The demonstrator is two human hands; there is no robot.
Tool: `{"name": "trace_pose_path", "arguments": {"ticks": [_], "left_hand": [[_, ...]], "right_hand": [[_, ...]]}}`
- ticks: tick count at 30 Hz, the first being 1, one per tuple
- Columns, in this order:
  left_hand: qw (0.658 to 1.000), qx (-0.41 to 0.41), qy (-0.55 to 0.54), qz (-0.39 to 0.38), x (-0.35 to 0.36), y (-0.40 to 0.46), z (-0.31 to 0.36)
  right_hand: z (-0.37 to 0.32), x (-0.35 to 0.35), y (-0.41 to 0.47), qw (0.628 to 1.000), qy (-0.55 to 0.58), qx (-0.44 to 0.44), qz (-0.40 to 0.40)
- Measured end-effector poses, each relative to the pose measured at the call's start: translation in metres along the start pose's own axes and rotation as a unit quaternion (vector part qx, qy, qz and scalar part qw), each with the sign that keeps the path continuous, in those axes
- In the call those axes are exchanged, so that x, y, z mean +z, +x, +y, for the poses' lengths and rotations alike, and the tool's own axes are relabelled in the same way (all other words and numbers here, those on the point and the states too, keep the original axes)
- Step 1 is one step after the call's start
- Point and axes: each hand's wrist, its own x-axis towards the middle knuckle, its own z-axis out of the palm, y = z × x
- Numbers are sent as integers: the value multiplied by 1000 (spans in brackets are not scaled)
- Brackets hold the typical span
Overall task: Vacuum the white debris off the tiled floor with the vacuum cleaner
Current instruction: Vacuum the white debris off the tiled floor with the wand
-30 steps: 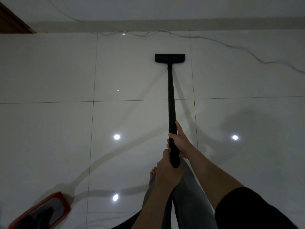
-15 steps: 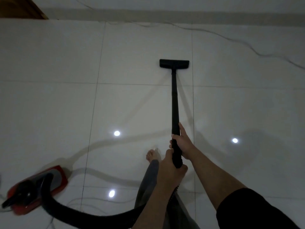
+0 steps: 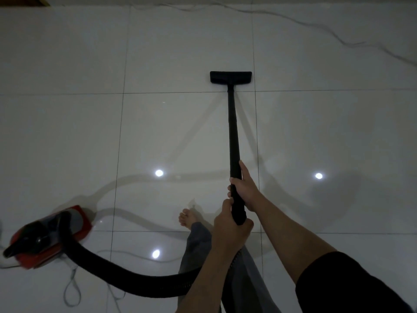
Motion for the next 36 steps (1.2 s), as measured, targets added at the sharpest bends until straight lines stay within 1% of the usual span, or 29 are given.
{"name": "trace_pose_path", "arguments": {"ticks": [5, 9, 15, 21, 26, 31, 36], "left_hand": [[999, 22, -8, 26, 2, -5, -2], [1000, 10, -16, 7, -1, -19, -13], [1000, 9, -3, 4, -5, -41, -37], [999, 32, 15, -20, -15, -51, -54], [998, 36, -2, -44, -10, -50, -60], [998, 46, 9, -31, -1, -40, -64], [998, 41, 17, -36, 0, -48, -75]], "right_hand": [[1, 4, -7, 998, -24, -44, 24], [12, 9, -19, 998, -21, -51, 18], [45, 19, -38, 999, -14, -38, 31], [62, 25, -49, 998, -1, -48, 48], [65, 21, -48, 998, -3, -37, 59], [59, 17, -45, 998, -10, -26, 62], [64, 22, -56, 997, -27, -26, 60]]}}
